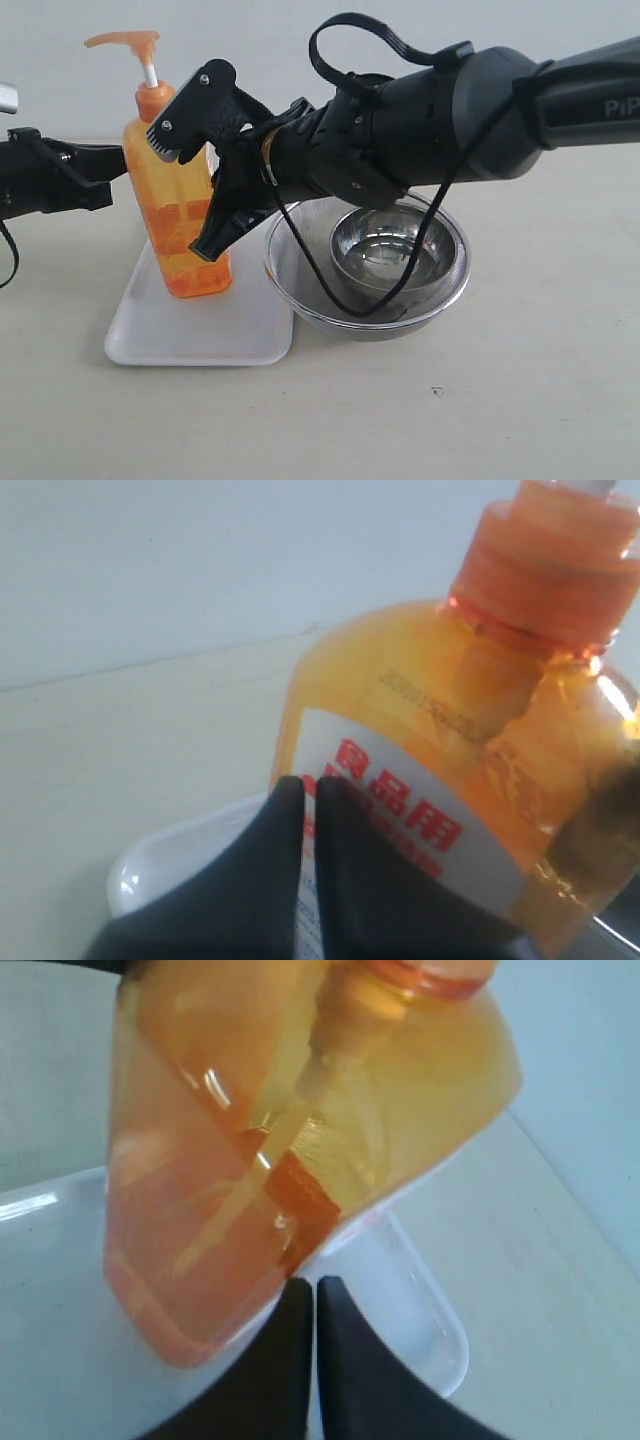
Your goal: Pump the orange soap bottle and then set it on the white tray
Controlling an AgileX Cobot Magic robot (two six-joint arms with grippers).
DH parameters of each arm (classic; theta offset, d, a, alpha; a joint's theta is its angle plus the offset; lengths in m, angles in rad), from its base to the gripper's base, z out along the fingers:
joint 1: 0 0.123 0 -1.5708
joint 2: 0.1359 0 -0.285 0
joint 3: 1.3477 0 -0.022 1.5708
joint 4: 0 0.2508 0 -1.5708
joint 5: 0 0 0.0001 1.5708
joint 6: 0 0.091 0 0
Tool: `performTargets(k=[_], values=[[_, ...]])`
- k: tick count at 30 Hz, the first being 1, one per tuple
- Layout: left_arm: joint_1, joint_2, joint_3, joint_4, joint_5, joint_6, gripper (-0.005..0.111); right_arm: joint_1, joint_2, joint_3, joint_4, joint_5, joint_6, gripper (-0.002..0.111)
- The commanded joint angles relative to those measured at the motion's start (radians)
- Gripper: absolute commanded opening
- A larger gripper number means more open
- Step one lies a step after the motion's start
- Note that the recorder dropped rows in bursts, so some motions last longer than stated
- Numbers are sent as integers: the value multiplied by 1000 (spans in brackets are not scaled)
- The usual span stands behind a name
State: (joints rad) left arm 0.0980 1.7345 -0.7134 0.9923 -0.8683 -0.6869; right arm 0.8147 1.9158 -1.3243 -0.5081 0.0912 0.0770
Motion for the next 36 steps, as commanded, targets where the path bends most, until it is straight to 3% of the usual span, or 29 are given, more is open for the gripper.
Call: performTargets(k=[1,17,28,34,36], values=[[-2,25,-29,-1,-5,-6,5,4,1,-2,1,-14,-7,0],[-2,59,-156,90,-5,-104,5,10,1,-2,1,-41,-7,0],[-2,59,-161,96,1,-128,5,10,1,-2,1,-41,-7,0],[21,46,-158,92,142,-138,5,2,1,-2,-1,18,-91,0],[45,31,-148,103,132,-154,5,-11,1,-2,-1,18,-86,0]])
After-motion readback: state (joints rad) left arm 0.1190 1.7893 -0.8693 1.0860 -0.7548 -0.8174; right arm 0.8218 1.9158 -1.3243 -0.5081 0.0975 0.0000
